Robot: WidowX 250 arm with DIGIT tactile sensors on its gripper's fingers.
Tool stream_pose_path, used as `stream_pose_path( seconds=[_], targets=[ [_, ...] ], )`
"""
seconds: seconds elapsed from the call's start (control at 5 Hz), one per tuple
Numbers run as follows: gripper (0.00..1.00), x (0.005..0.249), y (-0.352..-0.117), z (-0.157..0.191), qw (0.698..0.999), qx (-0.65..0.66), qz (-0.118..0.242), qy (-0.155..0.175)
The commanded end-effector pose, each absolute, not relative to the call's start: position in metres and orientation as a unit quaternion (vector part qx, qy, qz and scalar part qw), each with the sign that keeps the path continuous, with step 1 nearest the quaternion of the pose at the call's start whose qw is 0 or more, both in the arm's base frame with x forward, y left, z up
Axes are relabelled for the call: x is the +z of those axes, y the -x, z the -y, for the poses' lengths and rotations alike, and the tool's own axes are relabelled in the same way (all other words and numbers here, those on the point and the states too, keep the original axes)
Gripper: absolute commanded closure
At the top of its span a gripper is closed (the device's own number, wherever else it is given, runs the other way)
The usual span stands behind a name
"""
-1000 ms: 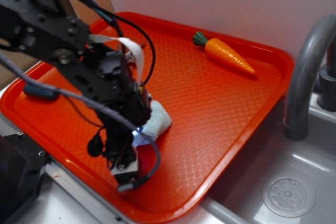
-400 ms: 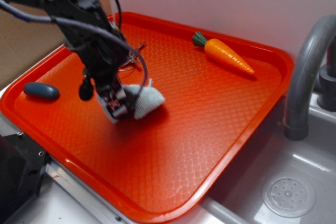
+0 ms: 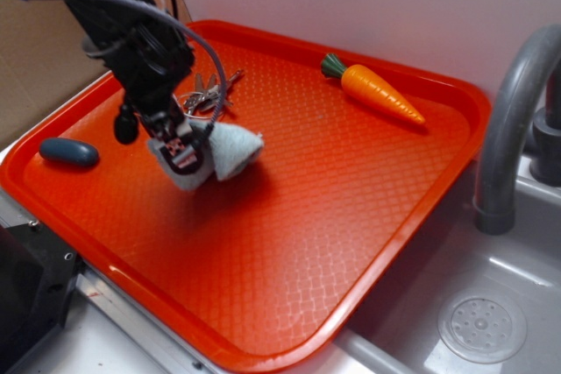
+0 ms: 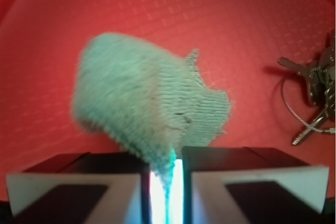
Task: Grab the blue cloth.
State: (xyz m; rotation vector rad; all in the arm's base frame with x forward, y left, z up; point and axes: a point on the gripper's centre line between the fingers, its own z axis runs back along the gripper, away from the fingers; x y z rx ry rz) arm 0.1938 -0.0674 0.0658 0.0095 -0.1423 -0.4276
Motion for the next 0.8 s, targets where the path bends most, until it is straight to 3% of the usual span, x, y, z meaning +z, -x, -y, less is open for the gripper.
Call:
stream_pose_path(
  seconds=[0.0, 0.2, 0.4, 0.6],
  targets=[
    [1.00, 0.147, -0.195, 0.037, 0.998, -0.046, 0.031, 0.001],
    [1.00, 0.198, -0.193, 0.002, 0.997, 0.079, 0.025, -0.011],
    [1.00, 0.245, -0.184, -0.010, 0.985, 0.157, 0.067, 0.025],
    [1.00, 0.287, -0.179, -0.003, 0.988, 0.139, 0.069, 0.022]
  ],
)
